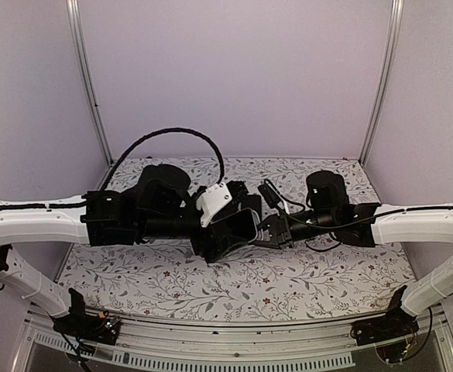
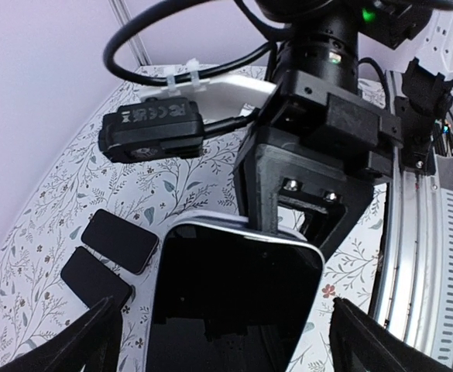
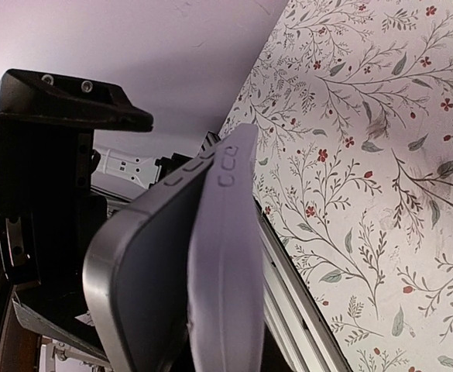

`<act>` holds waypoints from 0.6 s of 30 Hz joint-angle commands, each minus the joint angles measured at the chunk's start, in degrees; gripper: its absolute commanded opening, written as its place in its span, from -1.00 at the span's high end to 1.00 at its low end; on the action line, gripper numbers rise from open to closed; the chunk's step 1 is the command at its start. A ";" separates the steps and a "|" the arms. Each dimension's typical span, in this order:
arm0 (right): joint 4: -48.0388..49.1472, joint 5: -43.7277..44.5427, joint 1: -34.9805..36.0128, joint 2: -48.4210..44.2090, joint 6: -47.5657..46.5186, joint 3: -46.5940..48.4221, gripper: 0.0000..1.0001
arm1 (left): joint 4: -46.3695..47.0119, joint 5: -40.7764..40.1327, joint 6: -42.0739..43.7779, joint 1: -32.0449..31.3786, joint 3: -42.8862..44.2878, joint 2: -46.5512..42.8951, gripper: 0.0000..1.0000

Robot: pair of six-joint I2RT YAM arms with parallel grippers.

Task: Take the phone out of the phone case
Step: Remove the phone case from the phone.

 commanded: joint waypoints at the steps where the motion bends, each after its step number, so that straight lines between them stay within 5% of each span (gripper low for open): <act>1: 2.41 -0.78 0.50 -2.36 -1.76 3.14 1.00 | -2.51 -1.60 2.53 -2.52 2.66 2.75 -0.87; 18: -0.08 -0.14 1.55 -2.34 -3.52 4.23 1.00 | -3.89 -4.97 2.40 -2.86 5.34 5.98 -0.80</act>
